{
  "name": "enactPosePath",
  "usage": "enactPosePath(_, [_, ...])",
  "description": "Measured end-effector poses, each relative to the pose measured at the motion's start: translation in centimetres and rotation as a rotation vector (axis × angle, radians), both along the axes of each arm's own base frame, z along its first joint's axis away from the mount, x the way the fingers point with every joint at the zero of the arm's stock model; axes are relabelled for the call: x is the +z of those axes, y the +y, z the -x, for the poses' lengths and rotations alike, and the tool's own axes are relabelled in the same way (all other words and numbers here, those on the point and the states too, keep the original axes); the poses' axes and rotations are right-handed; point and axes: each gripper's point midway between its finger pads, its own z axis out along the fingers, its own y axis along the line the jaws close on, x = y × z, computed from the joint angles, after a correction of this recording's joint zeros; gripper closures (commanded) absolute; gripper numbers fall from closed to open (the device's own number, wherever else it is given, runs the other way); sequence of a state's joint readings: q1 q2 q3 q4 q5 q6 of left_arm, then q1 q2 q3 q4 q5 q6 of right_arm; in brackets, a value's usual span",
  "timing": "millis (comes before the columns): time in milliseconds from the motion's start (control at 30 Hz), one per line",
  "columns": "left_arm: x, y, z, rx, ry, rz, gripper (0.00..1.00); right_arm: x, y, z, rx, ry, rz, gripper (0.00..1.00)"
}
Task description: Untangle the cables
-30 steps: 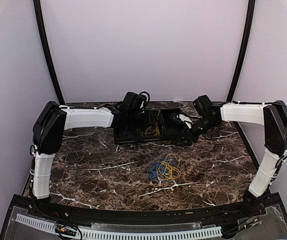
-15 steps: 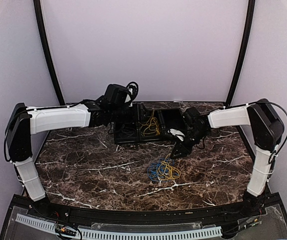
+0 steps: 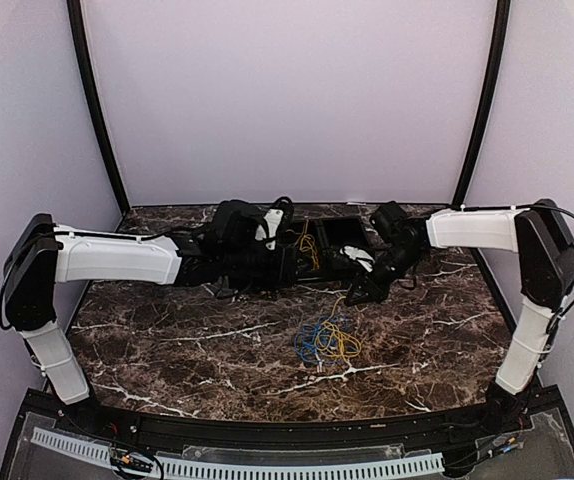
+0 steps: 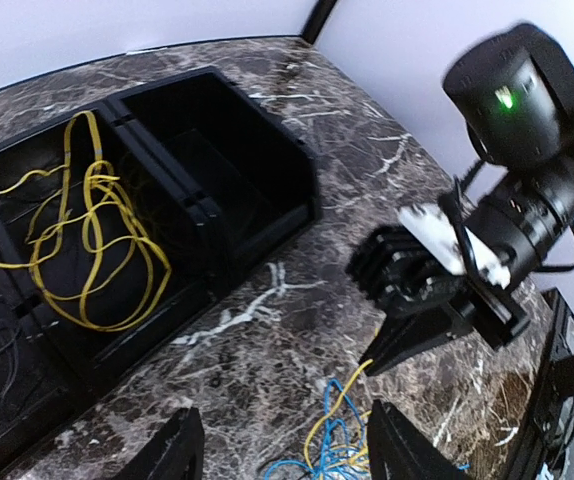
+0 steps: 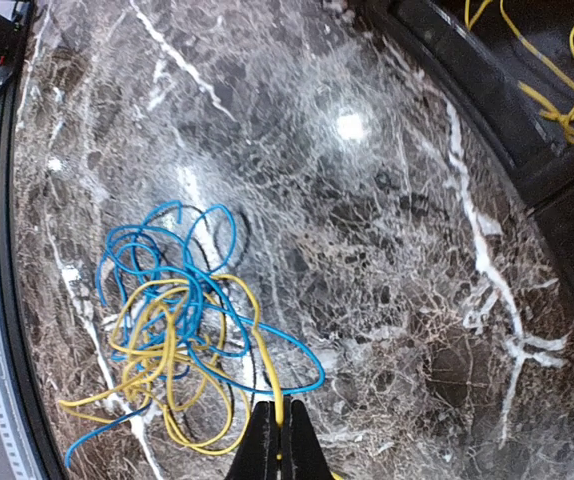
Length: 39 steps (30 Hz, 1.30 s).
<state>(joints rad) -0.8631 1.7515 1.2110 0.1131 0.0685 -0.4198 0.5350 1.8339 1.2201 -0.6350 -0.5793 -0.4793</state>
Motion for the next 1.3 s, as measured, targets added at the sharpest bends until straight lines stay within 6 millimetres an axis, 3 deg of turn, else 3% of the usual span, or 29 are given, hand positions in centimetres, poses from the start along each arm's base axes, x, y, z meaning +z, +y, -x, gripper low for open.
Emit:
enactPosePath(100, [0.8,-2.1,2.0,-0.111,-0.051,0.026,0.41,2.7,0.5,0.0,0.015,-0.029,-0.048,1.00])
enactPosePath(300, [3.0,-6.4,5.7,-0.292,-0.161,0.120,0.40,10.3,2.0,-0.7,0.052,-0.129,-0.175,1.00])
enactPosePath(400, [2.5,-7.8,6.4,-0.327,-0.194,0.150,0.41,13.6,2.5,-0.6,0.079,-0.169,-0.236,1.00])
enactPosePath(500, [0.9,-8.6,6.0,-0.324,-0.211,0.164,0.52,16.0,2.7,0.0,0.102,-0.192,-0.284,1.00])
enactPosePath(667, [-2.4,-9.0,4.9,-0.275,-0.212,0.171,0.68,19.7,2.5,1.6,0.139,-0.221,-0.355,1.00])
enactPosePath(967, [-5.8,-8.3,3.6,-0.177,-0.217,0.177,0.72,30.5,1.4,5.4,0.232,-0.424,-0.532,1.00])
enactPosePath(1133, [-7.8,-8.1,3.2,-0.149,-0.193,0.175,0.77,34.4,1.1,7.1,0.275,-0.466,-0.607,1.00])
enactPosePath(1300, [-10.9,-6.6,3.9,-0.118,-0.128,0.138,0.78,38.4,0.8,8.4,0.296,-0.508,-0.671,1.00])
